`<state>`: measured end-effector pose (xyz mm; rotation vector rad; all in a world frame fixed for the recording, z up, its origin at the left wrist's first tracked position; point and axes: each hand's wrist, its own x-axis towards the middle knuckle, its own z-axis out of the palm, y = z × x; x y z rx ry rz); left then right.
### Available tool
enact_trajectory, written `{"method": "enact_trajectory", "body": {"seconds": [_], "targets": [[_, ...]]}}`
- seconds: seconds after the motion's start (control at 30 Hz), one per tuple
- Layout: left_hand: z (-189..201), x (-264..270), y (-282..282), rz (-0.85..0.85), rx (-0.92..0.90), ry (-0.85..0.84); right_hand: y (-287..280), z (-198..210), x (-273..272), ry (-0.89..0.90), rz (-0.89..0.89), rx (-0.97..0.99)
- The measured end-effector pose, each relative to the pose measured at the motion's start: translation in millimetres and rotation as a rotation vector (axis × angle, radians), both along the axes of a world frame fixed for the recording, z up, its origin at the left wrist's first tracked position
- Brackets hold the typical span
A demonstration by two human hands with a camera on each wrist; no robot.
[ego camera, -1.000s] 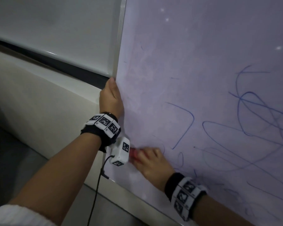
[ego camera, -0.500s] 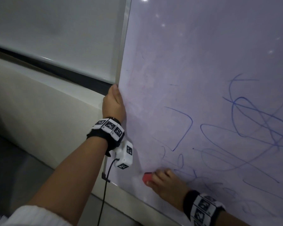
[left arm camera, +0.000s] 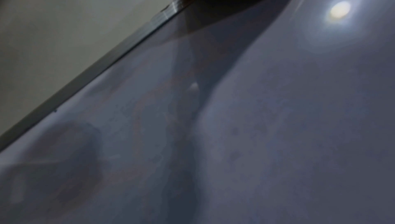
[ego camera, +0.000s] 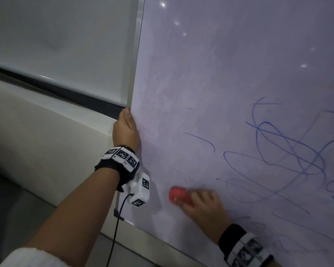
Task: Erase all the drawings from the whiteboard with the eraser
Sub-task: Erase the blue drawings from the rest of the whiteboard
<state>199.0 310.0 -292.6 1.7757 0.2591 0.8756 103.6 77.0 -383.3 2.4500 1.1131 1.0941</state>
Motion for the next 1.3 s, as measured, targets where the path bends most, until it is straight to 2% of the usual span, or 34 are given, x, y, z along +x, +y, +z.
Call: {"method": "enact_trajectory", "body": {"seconds": [0.1, 0.17, 0.2, 0.3, 0.33, 0.4, 0.5, 0.57, 0.6, 0.7, 0.73, 0.77, 0.9, 0.97, 1.07, 1.13, 1.23, 1.3], "targets": [[1.0, -1.1, -0.6, -0.005, -0.007, 0.012, 6.4, 54.2, 14.1, -0.162, -0.084, 0.273], [1.8, -1.5, -0.7, -0.020, -0.016, 0.026, 11.8, 54.0, 20.8, -0.203, -0.111, 0.386], [2.6, -2.0, -0.6, -0.028, -0.017, 0.033, 14.3, 38.9, 18.8, -0.188, -0.085, 0.337], [4.7, -3.5, 0.4, -0.055, -0.014, 0.045, 6.2, -22.6, 3.1, -0.064, -0.035, -0.010], [5.0, -2.7, 1.4, -0.058, -0.012, 0.046, 1.5, -23.8, -0.7, -0.016, -0.063, -0.016], [3.0, -2.1, 1.7, -0.049, -0.013, 0.040, -1.4, 6.2, 1.4, -0.082, -0.066, 0.081], [2.6, -2.3, -1.0, -0.033, -0.015, 0.039, 5.9, 82.7, 17.4, -0.305, -0.138, 0.376], [2.4, -2.8, -1.3, -0.034, -0.021, 0.036, 12.2, 98.7, 27.4, -0.360, -0.197, 0.537], [2.9, -2.5, -0.8, -0.037, -0.025, 0.040, 17.1, 92.3, 28.1, -0.348, -0.189, 0.528], [3.9, -1.8, 0.6, -0.039, -0.028, 0.059, 22.4, 48.9, 16.8, -0.209, -0.115, 0.233], [4.2, -1.3, 0.8, -0.037, -0.028, 0.067, 20.1, 48.5, 14.2, -0.188, -0.121, 0.196], [4.3, -0.7, 1.0, -0.034, -0.027, 0.072, 18.9, 58.8, 14.2, -0.204, -0.135, 0.233], [2.0, -0.2, 1.0, -0.012, -0.015, 0.058, 31.9, 117.5, 31.0, -0.363, -0.220, 0.628], [2.5, -0.1, -0.2, -0.011, -0.010, 0.070, 50.0, 113.0, 39.7, -0.310, -0.182, 0.578], [5.3, 0.1, 0.5, -0.014, -0.018, 0.081, 57.6, 89.0, 31.0, -0.200, -0.146, 0.357], [4.5, 0.6, 1.8, -0.021, -0.022, 0.077, 40.6, 109.4, 26.0, -0.225, -0.180, 0.415], [1.2, 1.4, 1.5, -0.018, -0.022, 0.074, 29.3, 156.1, 35.7, -0.360, -0.204, 0.632], [2.8, -0.8, -0.4, -0.020, -0.027, 0.088, 40.5, 159.2, 44.3, -0.339, -0.179, 0.626]]}}
